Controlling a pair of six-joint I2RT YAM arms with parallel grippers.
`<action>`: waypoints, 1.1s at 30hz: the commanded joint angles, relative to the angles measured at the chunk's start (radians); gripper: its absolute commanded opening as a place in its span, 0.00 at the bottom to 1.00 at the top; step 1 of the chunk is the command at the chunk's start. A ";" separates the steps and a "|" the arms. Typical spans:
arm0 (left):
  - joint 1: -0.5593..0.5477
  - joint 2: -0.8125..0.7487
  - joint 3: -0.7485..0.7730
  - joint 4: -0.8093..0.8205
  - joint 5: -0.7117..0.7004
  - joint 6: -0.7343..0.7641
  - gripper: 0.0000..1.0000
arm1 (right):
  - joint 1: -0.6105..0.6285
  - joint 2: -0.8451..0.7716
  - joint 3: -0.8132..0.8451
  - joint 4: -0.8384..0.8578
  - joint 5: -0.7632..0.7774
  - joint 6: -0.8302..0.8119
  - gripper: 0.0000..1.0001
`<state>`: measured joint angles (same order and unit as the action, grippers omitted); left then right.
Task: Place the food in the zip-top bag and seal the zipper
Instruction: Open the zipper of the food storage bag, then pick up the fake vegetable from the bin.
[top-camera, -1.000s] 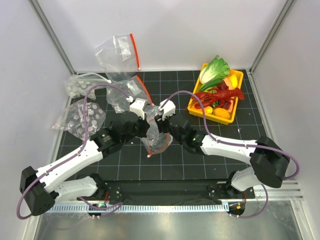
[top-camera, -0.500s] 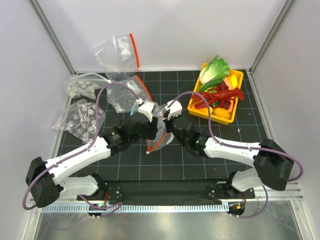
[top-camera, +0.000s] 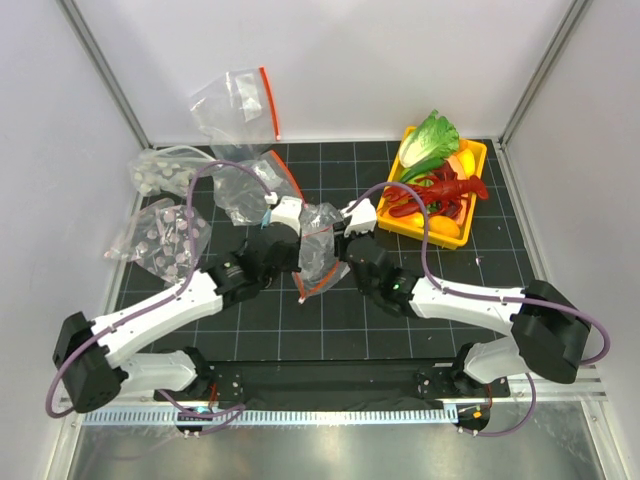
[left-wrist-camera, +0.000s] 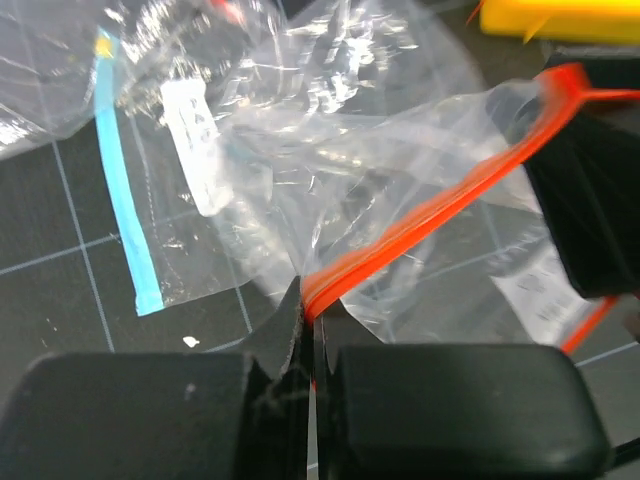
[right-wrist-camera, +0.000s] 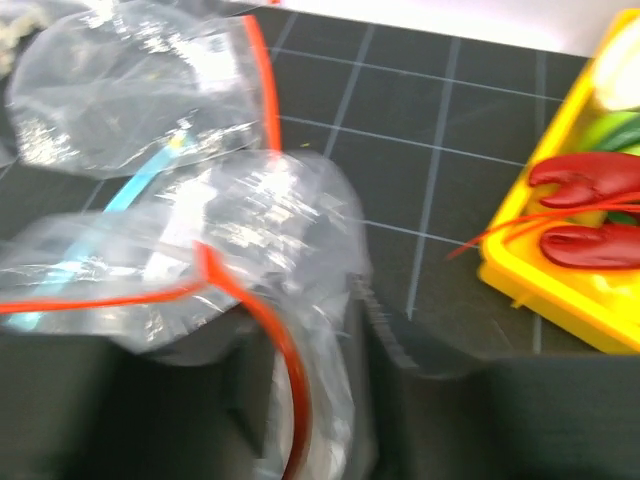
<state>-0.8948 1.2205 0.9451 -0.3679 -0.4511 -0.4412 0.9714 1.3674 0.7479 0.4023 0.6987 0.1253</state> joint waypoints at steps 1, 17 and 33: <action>0.002 -0.105 -0.020 0.017 -0.089 0.001 0.00 | -0.011 -0.010 0.033 0.015 0.243 0.043 0.43; 0.011 -0.004 0.034 -0.008 -0.196 -0.008 0.00 | -0.011 -0.108 0.007 0.050 -0.366 0.048 0.93; 0.108 0.091 0.149 -0.014 -0.276 -0.079 0.00 | -0.436 -0.196 0.143 -0.178 -0.106 0.476 0.98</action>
<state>-0.7872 1.3037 1.0664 -0.3992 -0.6449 -0.4881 0.5785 1.1175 0.7563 0.2962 0.4828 0.4629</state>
